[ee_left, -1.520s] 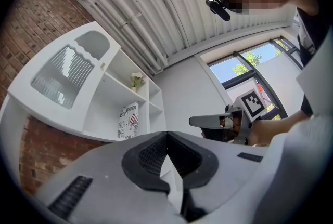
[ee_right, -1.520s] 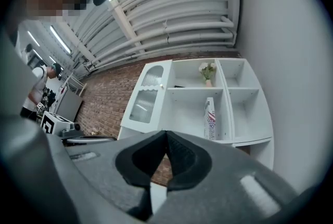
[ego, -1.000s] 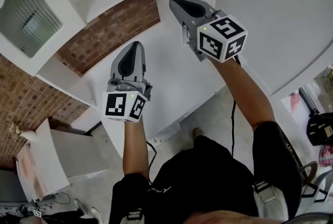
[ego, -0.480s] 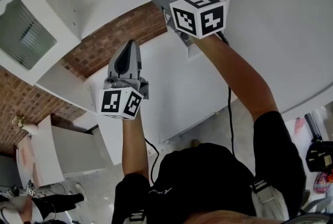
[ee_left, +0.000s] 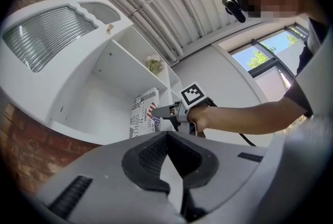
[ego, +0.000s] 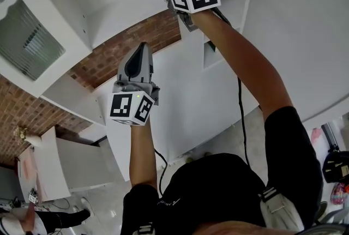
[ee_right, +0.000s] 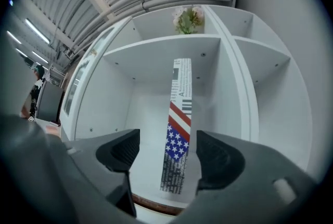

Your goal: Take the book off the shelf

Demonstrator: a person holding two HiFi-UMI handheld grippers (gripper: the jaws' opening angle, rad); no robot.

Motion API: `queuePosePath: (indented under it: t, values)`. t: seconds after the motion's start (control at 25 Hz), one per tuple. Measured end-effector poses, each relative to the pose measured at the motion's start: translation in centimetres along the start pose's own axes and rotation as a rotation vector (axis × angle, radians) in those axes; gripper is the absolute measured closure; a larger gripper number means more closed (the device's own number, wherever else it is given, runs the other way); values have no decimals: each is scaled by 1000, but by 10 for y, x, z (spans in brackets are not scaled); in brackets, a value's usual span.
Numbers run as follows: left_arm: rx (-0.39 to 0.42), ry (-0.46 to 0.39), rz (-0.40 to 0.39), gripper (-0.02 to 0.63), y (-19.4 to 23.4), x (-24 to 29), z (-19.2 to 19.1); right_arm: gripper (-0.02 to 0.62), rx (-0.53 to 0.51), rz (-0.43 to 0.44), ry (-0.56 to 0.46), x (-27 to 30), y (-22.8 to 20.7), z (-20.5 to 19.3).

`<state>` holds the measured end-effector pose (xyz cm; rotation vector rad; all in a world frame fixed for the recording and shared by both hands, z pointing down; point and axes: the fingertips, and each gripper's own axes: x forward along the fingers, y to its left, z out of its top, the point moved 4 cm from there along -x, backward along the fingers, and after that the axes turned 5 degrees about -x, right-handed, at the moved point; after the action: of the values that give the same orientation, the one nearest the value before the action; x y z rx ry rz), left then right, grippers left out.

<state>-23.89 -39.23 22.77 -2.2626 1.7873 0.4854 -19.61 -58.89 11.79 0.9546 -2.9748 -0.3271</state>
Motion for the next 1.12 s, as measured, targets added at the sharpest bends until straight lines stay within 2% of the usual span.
queuePosePath:
  t: [0.28, 0.72, 0.84, 0.96, 1.12]
  values:
    - [-9, 6, -17, 609, 17, 6, -11, 262, 42, -19, 81, 47, -20, -2]
    - [1, 10, -22, 609, 32, 4, -12, 269, 64, -64, 137, 86, -33, -8]
    - [0, 13, -18, 609, 37, 3, -13, 305, 65, -66, 137, 90, -33, -11]
    - [-3, 16, -15, 609, 42, 2, -15, 419, 45, -66, 126, 93, -30, -10]
    - [-5, 18, -17, 609, 42, 3, -16, 434, 31, -56, 107, 91, -27, -9]
